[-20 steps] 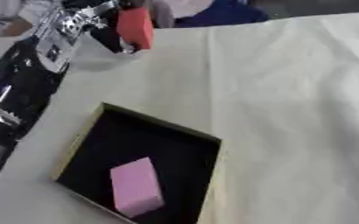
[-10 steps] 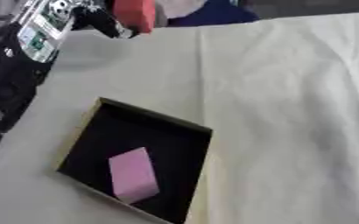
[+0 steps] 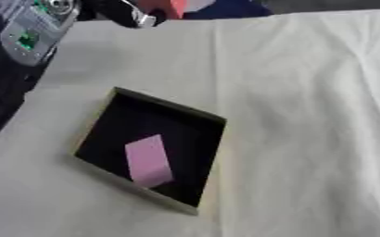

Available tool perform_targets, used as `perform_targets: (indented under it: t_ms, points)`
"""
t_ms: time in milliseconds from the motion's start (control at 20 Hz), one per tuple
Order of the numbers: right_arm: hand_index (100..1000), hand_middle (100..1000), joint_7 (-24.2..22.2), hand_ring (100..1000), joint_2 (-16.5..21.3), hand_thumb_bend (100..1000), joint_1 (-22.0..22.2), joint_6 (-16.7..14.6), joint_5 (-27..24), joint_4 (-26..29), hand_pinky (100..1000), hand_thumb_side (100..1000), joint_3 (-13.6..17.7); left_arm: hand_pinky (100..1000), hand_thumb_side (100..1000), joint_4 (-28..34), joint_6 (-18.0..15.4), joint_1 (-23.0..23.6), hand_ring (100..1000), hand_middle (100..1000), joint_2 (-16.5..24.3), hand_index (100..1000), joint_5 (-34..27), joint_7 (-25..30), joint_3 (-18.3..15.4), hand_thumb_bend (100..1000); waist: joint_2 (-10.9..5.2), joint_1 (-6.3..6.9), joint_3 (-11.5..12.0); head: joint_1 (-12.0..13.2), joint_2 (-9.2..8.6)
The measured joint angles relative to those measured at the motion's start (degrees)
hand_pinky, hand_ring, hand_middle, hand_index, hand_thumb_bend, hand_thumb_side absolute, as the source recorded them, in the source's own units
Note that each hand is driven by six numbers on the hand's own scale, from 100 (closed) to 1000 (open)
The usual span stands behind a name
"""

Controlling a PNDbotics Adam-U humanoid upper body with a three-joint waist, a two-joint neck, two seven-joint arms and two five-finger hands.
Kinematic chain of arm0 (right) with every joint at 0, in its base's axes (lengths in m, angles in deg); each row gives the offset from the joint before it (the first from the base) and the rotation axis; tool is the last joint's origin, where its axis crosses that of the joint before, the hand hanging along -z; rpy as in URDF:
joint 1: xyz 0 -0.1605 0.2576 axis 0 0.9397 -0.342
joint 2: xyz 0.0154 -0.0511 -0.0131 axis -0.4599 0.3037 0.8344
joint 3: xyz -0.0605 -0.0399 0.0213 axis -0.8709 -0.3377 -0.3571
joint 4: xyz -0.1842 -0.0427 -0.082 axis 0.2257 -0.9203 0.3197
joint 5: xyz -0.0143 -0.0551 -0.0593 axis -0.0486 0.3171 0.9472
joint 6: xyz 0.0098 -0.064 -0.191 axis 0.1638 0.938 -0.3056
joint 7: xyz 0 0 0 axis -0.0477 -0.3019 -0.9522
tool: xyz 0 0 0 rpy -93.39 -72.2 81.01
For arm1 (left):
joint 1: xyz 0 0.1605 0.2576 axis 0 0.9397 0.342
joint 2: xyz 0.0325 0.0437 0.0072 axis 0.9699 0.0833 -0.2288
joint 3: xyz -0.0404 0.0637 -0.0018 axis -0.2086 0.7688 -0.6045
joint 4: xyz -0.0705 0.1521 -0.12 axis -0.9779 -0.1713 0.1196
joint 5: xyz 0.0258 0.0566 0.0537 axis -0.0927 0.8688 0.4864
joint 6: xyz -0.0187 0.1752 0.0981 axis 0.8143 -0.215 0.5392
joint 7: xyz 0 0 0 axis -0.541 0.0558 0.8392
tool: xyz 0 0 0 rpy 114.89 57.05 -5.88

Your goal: Pick up objects on the table and place them in the box.

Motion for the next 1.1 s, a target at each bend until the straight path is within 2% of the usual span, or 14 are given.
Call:
perform_targets:
  t_ms: [500,850,1100]
  points:
    - [705,618,0.22,766,-0.93,100,1.36,0.61,1.69,0.98,816,648,0.12,595,100,17.24,-0.47,6.55,452,485,2.17,618,-1.43,0.9,6.02,246,-1.49,-1.37,2.46,-2.83,2.25]
    - [704,616,0.44,766,-1.09,100,1.89,0.98,2.02,1.23,816,649,0.3,595,100,27.49,4.04,10.28,467,499,3.8,629,-1.62,6.4,7.93,231,-1.66,-1.4,3.68,-3.18,3.02]
    - [704,614,0.67,766,-1.09,100,2.37,1.06,1.63,1.23,815,649,0.51,593,100,30.15,6.87,13.03,470,502,4.01,632,-0.4,8.94,8.88,229,-1.63,-1.41,4.07,-3.18,3.03]
